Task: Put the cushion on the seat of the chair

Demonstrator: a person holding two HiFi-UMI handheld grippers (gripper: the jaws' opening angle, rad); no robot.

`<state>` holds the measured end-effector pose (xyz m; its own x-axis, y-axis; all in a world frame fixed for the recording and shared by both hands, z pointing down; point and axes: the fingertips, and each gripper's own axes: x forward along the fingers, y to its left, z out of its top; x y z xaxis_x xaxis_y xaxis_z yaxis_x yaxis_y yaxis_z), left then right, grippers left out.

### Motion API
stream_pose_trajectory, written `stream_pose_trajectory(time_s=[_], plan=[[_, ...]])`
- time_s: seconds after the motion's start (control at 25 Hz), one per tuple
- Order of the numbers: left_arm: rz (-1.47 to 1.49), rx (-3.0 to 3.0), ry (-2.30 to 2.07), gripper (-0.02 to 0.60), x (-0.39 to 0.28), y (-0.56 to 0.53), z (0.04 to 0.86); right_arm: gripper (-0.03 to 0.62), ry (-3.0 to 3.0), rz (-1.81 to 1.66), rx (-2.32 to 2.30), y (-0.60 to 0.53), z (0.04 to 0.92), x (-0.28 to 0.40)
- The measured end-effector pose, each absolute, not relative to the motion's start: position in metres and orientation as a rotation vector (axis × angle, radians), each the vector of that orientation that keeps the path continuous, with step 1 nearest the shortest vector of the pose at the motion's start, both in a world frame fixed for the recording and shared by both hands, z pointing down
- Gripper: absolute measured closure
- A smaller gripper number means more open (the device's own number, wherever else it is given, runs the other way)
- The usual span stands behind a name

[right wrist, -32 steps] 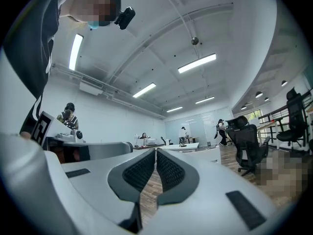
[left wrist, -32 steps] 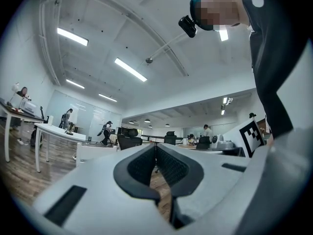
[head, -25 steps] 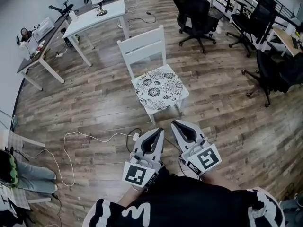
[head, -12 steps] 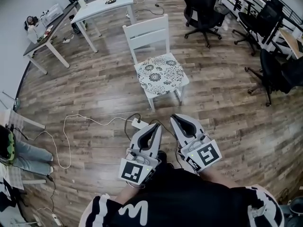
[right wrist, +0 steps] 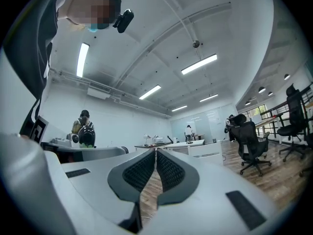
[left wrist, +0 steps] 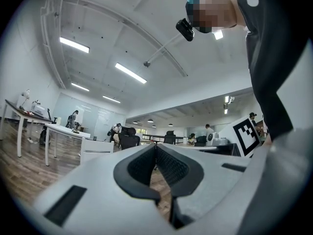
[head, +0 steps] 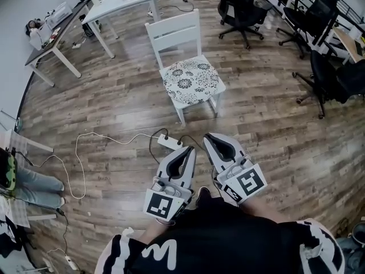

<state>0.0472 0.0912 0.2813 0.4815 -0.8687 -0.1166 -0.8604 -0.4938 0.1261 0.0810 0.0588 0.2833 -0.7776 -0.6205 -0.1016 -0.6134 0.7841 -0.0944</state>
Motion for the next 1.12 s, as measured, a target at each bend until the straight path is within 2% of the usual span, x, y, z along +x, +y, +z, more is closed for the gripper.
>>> stream_pose_trajectory(time_s=[0.64,1.12], plan=[[-0.257,2.651,-1.552,0.575,-0.004,0.217,0.277,0.566,2.848,-0.113,-0.994,0.189,0.284,0.037],[-0.215,2.751,-1.416,0.575,-0.001,0.295,0.286,0.566,2.831,-0.091,-1.044,0.278,0.289,0.031]])
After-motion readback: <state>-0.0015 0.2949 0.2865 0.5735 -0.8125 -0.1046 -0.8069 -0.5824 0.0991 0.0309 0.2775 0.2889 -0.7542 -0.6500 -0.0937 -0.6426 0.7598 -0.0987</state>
